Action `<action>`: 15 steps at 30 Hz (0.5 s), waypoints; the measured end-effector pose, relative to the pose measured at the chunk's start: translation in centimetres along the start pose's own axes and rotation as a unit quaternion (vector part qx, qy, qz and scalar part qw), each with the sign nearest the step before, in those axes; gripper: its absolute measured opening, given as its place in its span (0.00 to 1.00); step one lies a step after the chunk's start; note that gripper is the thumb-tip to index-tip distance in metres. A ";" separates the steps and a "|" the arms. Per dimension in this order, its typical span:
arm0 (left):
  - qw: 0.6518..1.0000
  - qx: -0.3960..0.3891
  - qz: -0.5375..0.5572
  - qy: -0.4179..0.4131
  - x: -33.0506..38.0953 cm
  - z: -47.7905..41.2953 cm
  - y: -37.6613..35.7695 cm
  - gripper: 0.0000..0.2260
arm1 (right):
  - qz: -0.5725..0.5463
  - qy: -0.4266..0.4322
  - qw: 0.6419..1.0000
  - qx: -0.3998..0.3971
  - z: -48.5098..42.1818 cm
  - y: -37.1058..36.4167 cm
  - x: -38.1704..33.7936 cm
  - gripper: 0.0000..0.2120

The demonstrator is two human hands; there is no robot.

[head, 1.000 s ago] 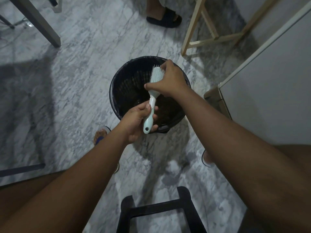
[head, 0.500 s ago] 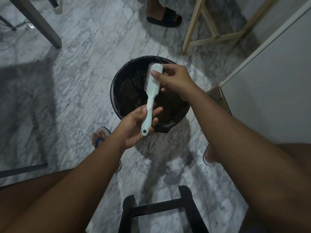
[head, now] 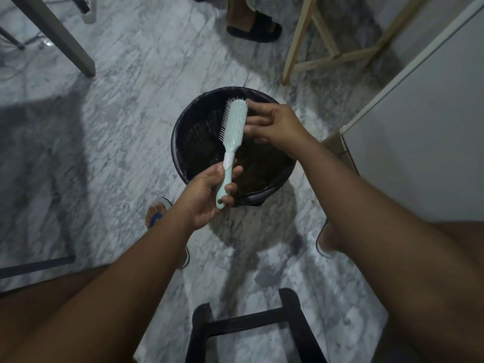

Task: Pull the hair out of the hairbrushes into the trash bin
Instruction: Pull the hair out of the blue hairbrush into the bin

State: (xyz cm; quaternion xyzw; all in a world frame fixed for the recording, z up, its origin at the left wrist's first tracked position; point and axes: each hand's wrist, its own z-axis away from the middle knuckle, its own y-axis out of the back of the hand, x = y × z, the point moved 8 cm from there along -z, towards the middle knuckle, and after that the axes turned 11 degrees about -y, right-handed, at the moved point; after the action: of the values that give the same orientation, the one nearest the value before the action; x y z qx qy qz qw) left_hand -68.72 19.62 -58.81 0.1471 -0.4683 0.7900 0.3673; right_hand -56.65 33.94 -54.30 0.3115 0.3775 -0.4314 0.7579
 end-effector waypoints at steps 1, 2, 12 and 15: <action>1.000 0.004 -0.003 0.001 -0.1 0.2 0.0 0.14 | -0.003 0.003 0.999 0.038 -0.2 0.5 -0.1 0.21; 1.000 0.007 -0.006 0.003 -0.3 0.3 -0.1 0.14 | -0.016 -0.001 0.997 0.078 -0.5 1.1 0.1 0.15; 0.997 -0.019 -0.069 0.018 -1.0 0.7 -2.1 0.13 | 0.104 0.020 0.982 0.156 -0.6 0.7 -2.3 0.32; 0.999 -0.020 -0.035 0.015 -0.7 0.6 -2.3 0.14 | 0.090 0.008 0.980 0.180 -1.0 1.2 -2.5 0.16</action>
State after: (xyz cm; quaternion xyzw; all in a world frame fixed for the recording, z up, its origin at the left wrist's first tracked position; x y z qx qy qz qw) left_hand -66.67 19.44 -57.48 0.1443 -0.4736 0.7690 0.4044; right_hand -56.69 36.31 -52.55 0.4791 0.2705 -0.4201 0.7217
